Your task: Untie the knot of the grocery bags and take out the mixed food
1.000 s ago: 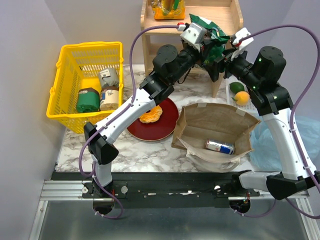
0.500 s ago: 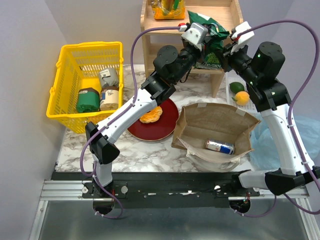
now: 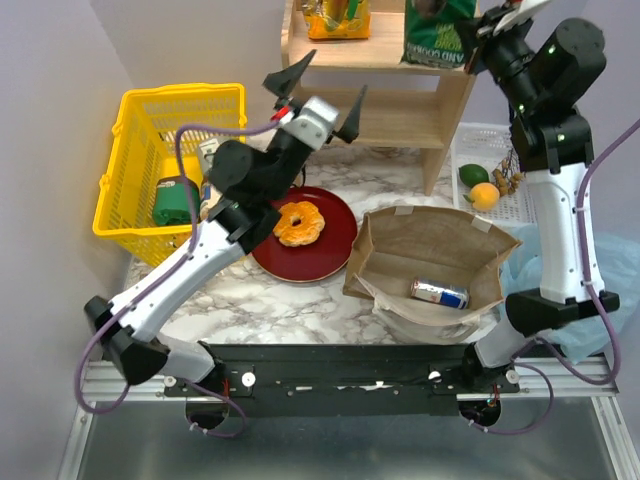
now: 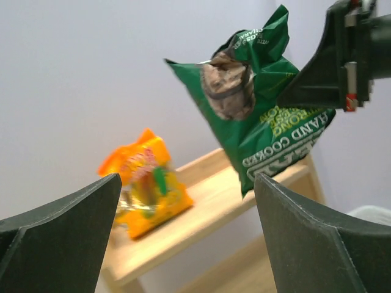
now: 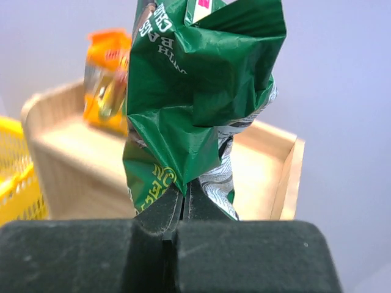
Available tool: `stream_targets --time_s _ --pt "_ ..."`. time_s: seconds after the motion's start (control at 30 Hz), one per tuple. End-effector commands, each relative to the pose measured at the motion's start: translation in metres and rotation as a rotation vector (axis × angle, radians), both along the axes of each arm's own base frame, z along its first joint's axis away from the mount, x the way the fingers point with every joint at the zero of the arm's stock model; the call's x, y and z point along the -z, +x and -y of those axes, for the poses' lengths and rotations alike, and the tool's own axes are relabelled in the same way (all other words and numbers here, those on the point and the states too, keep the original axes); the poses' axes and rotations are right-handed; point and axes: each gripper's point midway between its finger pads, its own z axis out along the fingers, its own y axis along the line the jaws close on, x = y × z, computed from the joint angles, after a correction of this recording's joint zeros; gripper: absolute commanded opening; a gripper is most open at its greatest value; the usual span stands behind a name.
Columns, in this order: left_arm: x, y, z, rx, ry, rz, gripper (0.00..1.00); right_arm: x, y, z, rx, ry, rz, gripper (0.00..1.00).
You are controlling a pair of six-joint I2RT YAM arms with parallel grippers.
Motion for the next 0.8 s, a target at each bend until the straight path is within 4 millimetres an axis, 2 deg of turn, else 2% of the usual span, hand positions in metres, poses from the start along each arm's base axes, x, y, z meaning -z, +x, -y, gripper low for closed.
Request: stream_targets --time_s 0.0,0.03,0.07,0.1,0.13,0.17,0.23,0.27,0.3,0.37,0.4,0.43,0.5,0.53,0.57,0.6,0.67,0.73,0.77 --pt "-0.012 -0.024 -0.045 -0.151 0.066 0.151 0.99 -0.049 0.014 0.004 -0.035 0.097 0.14 0.01" --pt "-0.011 -0.025 -0.053 -0.151 0.068 0.133 0.99 -0.05 0.019 0.004 -0.065 0.114 0.139 0.01" --pt "-0.007 -0.024 -0.054 -0.148 0.083 0.119 0.99 -0.037 0.038 0.001 -0.087 0.122 0.114 0.01" --pt "0.003 -0.02 -0.053 -0.152 0.113 0.094 0.99 -0.038 0.045 0.001 -0.107 0.137 0.13 0.01" --pt "0.003 -0.022 -0.055 -0.154 0.118 0.09 0.99 -0.041 0.048 0.003 -0.136 0.189 0.121 0.01" --pt "0.006 -0.02 -0.056 -0.158 0.127 0.081 0.99 -0.022 0.068 -0.005 -0.18 0.19 0.082 0.01" --pt "0.014 -0.016 -0.054 -0.161 0.153 0.05 0.99 -0.015 0.079 -0.013 -0.235 0.199 0.079 0.0" --pt "0.017 -0.014 -0.054 -0.162 0.155 0.035 0.99 -0.007 0.081 -0.024 -0.303 0.181 0.067 0.01" --pt "0.019 -0.011 -0.053 -0.162 0.161 0.016 0.99 0.007 0.095 -0.028 -0.326 0.179 0.051 0.01" --pt "0.025 -0.007 -0.049 -0.15 0.166 -0.011 0.99 0.017 0.107 -0.028 -0.328 0.208 0.027 0.0" --pt "0.027 -0.007 -0.046 -0.134 0.167 -0.025 0.99 0.029 0.121 -0.027 -0.316 0.222 0.009 0.01" --pt "0.028 -0.006 -0.044 -0.128 0.168 -0.03 0.99 0.033 0.129 -0.024 -0.293 0.235 0.006 0.01" --pt "0.031 -0.004 -0.041 -0.118 0.171 -0.047 0.99 0.031 0.147 -0.008 -0.195 0.273 0.045 0.48" --pt "0.032 -0.003 -0.041 -0.119 0.171 -0.056 0.99 0.043 0.163 -0.003 -0.155 0.278 0.042 0.69" --pt "0.036 -0.002 -0.039 -0.117 0.176 -0.067 0.99 0.04 0.17 0.008 -0.091 0.3 0.063 0.89" --pt "0.041 0.0 -0.038 -0.115 0.188 -0.085 0.99 0.028 0.169 0.014 -0.065 0.311 0.102 0.94" --pt "0.044 0.0 -0.037 -0.108 0.195 -0.101 0.99 0.018 0.169 0.025 -0.008 0.325 0.145 0.97" --pt "0.05 0.0 -0.036 -0.098 0.201 -0.12 0.99 0.001 0.16 0.032 0.015 0.33 0.192 0.97" --pt "0.051 0.0 -0.035 -0.093 0.197 -0.124 0.99 -0.014 0.149 0.038 0.039 0.344 0.223 0.97"
